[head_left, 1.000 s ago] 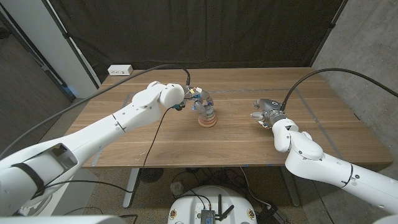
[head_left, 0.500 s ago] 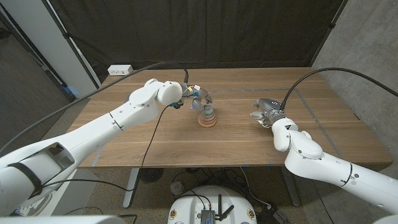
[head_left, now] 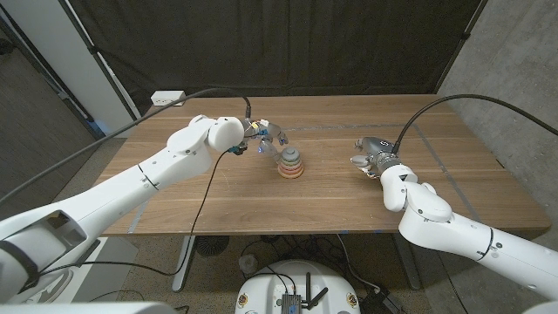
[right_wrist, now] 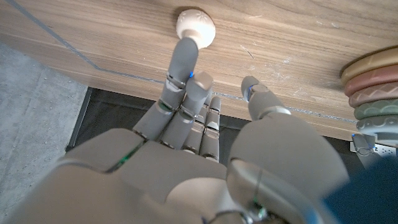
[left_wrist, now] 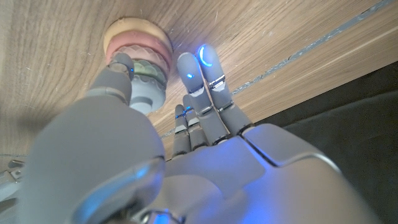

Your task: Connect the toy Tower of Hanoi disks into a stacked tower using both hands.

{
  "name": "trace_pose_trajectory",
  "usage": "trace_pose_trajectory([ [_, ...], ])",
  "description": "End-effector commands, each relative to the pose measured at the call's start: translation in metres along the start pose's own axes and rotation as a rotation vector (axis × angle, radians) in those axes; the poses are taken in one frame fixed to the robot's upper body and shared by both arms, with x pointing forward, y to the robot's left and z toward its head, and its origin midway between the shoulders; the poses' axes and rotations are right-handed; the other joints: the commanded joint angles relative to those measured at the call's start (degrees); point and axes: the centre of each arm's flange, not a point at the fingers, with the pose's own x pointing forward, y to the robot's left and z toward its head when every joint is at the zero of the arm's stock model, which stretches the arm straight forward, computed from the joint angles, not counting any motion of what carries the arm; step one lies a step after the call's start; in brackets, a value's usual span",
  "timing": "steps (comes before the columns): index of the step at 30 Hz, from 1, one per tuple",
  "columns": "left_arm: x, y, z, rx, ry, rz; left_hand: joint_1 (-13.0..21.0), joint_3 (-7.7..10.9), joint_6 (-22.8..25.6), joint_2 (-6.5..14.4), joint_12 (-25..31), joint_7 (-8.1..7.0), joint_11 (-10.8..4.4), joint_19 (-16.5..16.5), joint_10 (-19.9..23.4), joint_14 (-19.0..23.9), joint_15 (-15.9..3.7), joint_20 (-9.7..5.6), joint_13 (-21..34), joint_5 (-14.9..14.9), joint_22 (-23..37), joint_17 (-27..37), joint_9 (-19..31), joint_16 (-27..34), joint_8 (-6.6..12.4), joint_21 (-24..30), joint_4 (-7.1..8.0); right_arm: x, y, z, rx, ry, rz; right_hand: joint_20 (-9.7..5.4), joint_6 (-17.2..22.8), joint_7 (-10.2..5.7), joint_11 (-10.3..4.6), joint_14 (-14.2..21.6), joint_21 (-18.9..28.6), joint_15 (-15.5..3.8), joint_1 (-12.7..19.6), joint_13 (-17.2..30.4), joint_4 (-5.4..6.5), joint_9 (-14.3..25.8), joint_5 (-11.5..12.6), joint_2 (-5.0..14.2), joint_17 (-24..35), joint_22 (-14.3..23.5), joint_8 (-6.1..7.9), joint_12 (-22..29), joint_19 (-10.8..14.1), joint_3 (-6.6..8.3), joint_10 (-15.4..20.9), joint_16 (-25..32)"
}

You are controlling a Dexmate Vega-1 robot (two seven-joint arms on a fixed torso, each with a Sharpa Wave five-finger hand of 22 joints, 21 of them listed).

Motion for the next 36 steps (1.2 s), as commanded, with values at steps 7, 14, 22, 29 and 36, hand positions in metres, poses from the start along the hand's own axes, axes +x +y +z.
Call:
trace_pose_trajectory([
  [7, -0.033, -0.006, -0.025, -0.07, 0.081, 0.078, 0.25, 0.35, 1.72, 0.9, 0.94, -0.2, -0.51, 0.2, 1.81, 0.04, -5.56, -8.03, -0.21, 0.22, 0.18, 0.35, -0.06, -0.23, 0.75, -0.22, -0.32, 0.003, 0.0, 0.002, -0.008, -0.015, 0.015, -3.07, -0.13, 0.07, 0.2, 0.29, 0.04, -0.97, -0.18, 0.15, 0.05, 0.16, 0.37, -0.26, 0.38, 0.03, -0.2, -0.21, 0.22, 0.45, 0.29, 0.19],
  [14, -0.041, -0.011, -0.032, -0.102, 0.107, 0.096, 0.48, 0.64, 3.03, 1.51, 1.3, -0.23, -1.04, 1.09, 2.95, 0.83, -5.57, -8.01, -0.33, 0.33, 0.22, 0.74, -0.14, 0.15, 1.12, 0.11, -0.35, 0.005, -0.002, 0.003, -0.015, -0.026, 0.012, -3.07, -0.13, 0.04, 0.14, 0.13, 0.03, -0.98, -0.17, 0.07, 0.04, 0.19, 0.36, -0.29, 0.12, 0.01, -0.19, -0.23, 0.22, 0.44, 0.29, -0.03],
  [22, -0.052, -0.017, -0.041, -0.143, 0.136, 0.126, 0.79, 0.83, 3.82, 1.69, 1.54, -0.51, -1.2, 1.39, 3.7, 1.29, -5.58, -8.09, -0.36, 0.42, 0.21, 0.86, -0.18, 0.29, 1.31, 0.19, -0.52, 0.007, -0.003, 0.004, -0.009, -0.04, 0.017, -3.06, 0.28, -0.47, 0.01, 0.31, 0.06, -0.98, -0.19, 0.1, 0.06, 0.39, 0.36, -0.3, 0.29, 0.03, 0.08, -0.19, 0.26, 0.45, 0.32, 0.13],
  [29, -0.061, -0.027, -0.046, -0.182, 0.161, 0.148, 1.12, 1.0, 4.21, 1.8, 1.62, -0.65, -1.52, 1.48, 4.1, 1.49, -5.59, -8.12, -0.38, 0.51, 0.21, 0.83, -0.2, 0.26, 1.33, 0.22, -0.68, 0.009, -0.004, 0.002, -0.012, -0.05, 0.016, -3.06, 0.45, -0.49, 0.05, 0.25, 0.05, -0.98, -0.21, 0.16, 0.06, 0.64, 0.35, -0.31, 0.19, 0.02, 0.26, -0.14, 0.26, 0.43, 0.35, 0.03],
  [36, -0.067, -0.036, -0.046, -0.182, 0.194, 0.19, 1.5, 1.25, 5.33, 2.07, 1.96, -0.9, -1.81, 1.43, 5.2, 1.77, -5.6, -8.11, -0.26, 0.64, 0.24, 0.79, -0.21, 0.16, 1.53, 0.23, -0.72, 0.009, -0.006, -0.002, -0.019, -0.049, 0.009, -3.06, 0.26, -0.48, 0.03, 0.17, 0.09, -0.98, -0.25, 0.15, 0.08, 0.79, 0.34, -0.33, 0.11, 0.06, 0.25, -0.14, 0.3, 0.42, 0.36, -0.06],
])
